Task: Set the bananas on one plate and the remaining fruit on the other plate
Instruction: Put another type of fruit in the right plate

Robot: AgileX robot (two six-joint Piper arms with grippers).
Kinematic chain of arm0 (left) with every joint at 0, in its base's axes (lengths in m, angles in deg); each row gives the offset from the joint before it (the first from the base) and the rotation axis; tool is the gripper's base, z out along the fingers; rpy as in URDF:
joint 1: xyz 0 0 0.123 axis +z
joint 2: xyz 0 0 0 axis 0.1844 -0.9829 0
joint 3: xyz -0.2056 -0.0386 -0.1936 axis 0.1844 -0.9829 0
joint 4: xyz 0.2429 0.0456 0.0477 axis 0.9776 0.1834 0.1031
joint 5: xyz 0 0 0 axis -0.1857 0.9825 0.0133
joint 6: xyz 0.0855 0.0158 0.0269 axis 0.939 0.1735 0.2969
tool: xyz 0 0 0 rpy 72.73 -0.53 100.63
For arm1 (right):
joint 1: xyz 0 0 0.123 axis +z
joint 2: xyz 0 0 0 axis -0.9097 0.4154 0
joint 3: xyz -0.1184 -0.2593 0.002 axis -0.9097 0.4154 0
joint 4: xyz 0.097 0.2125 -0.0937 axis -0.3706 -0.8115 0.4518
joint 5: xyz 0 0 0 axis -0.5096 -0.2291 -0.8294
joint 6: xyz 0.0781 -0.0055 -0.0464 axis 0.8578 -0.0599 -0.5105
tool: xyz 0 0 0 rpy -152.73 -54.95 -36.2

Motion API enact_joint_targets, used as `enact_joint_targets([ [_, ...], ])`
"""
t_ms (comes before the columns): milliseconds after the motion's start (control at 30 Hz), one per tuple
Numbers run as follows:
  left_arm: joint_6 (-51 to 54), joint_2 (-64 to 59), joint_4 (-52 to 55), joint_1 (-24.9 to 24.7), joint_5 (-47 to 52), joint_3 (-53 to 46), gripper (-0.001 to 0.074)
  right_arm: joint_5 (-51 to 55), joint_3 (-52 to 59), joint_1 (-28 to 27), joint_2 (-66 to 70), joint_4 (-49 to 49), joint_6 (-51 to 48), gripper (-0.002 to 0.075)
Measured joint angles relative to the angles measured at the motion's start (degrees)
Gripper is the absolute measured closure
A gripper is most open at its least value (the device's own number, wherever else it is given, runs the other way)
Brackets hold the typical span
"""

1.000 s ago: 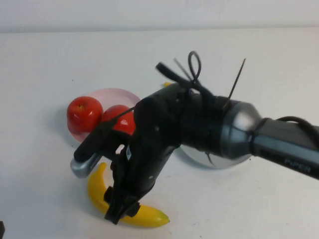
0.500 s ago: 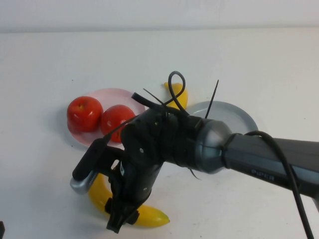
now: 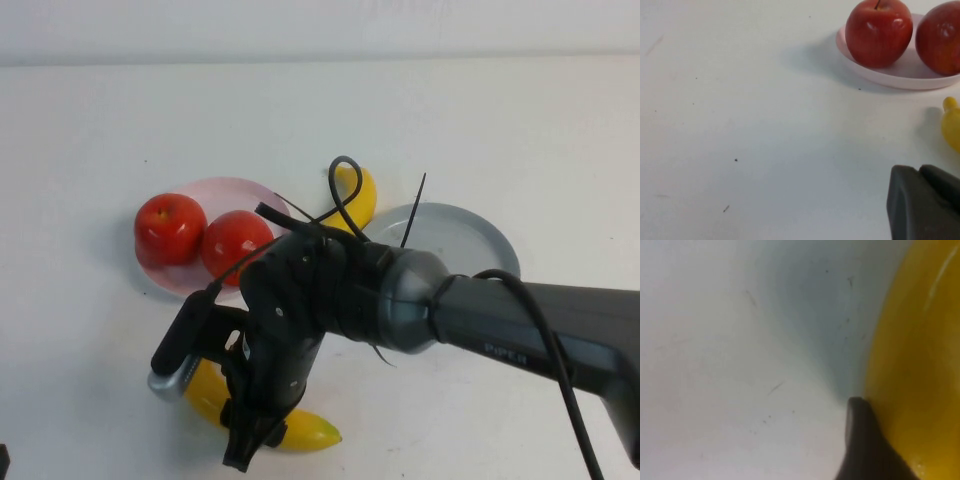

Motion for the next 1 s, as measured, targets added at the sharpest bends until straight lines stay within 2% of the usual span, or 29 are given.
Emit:
enact_joint_targets([
  [233, 0.0, 0.0, 0.0, 0.0, 0.0, 0.0, 0.0735, 0.0, 0.0, -0.1, -2.3, 0.0, 0.5, 0.0419],
  [400, 0.0, 0.0, 0.0, 0.0, 0.0, 0.0, 0.0735, 0.2, 0.0, -1.5, -10.1, 1.2, 9.1, 0.0419],
  [500, 0.0, 0.0, 0.0, 0.0, 0.0, 0.0, 0.0735, 1.0, 0.0, -5.3, -13.8, 3.4, 18.8, 0.0419],
  [667, 0.0, 0.0, 0.0, 0.0, 0.0, 0.0, 0.0735, 1.6, 2.1, -15.6, -15.2, 8.1, 29.3, 0.0419],
  [833, 0.0, 0.0, 0.0, 0.0, 0.0, 0.0, 0.0735, 1.9, 2.6, -23.4, -12.7, 9.6, 34.2, 0.0419],
  [1000, 0.0, 0.0, 0.0, 0.0, 0.0, 0.0, 0.0735, 1.7, 2.7, -27.8, -8.5, 9.5, 35.5, 0.0419],
])
